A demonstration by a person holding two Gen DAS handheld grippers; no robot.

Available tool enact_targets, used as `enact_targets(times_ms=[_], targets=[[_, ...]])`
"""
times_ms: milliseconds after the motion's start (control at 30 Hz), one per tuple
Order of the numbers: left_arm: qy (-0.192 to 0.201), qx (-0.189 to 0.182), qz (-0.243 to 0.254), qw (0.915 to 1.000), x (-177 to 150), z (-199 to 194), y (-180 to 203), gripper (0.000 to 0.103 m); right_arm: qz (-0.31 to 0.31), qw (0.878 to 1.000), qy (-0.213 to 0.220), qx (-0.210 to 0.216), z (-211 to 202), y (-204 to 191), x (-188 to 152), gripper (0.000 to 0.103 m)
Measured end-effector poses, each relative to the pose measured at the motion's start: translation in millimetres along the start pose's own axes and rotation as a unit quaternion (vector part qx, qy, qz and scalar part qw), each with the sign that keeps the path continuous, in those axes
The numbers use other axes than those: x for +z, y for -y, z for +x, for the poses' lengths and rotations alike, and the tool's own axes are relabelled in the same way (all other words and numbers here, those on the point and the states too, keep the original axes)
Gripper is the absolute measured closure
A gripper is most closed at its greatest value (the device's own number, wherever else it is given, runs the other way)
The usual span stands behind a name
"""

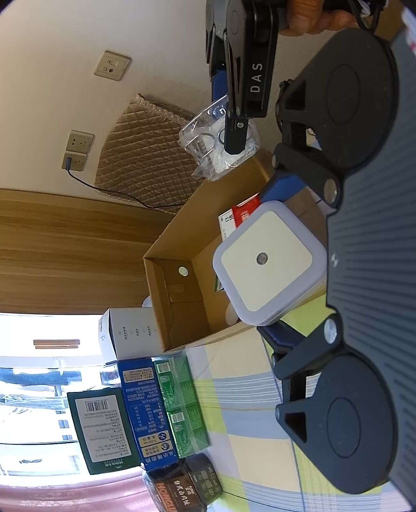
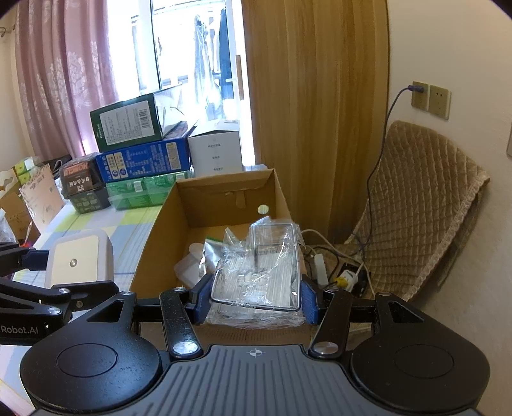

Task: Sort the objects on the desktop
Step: 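Lower the night light into the box and open the left tool while the right tool releases the rack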

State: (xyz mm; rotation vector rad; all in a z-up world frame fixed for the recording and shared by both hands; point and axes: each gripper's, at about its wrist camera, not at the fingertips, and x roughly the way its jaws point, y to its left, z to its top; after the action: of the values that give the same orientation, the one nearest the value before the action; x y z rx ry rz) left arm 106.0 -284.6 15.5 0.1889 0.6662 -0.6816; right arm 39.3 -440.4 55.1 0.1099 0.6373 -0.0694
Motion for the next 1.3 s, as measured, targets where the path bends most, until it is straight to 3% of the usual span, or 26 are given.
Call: enact_targets(times_ms=[500,1033,1300], targets=[[-0.017,-0.011,0.007,0.9998,29,62,-17,0.027,-0.006,1.000,-0.008,0.011,58,9,43,0.051],[-0.043,-0.018,0.017,0.9988,38,111,-25,0.026,0.001,1.000,-0.018,0.012,88,16,57,0.051],[-0.026,-0.005,0.012,0.9996,42,106,-39,0.023,0.005,0.999,-0.032,0.022,105,11,56,0.051]])
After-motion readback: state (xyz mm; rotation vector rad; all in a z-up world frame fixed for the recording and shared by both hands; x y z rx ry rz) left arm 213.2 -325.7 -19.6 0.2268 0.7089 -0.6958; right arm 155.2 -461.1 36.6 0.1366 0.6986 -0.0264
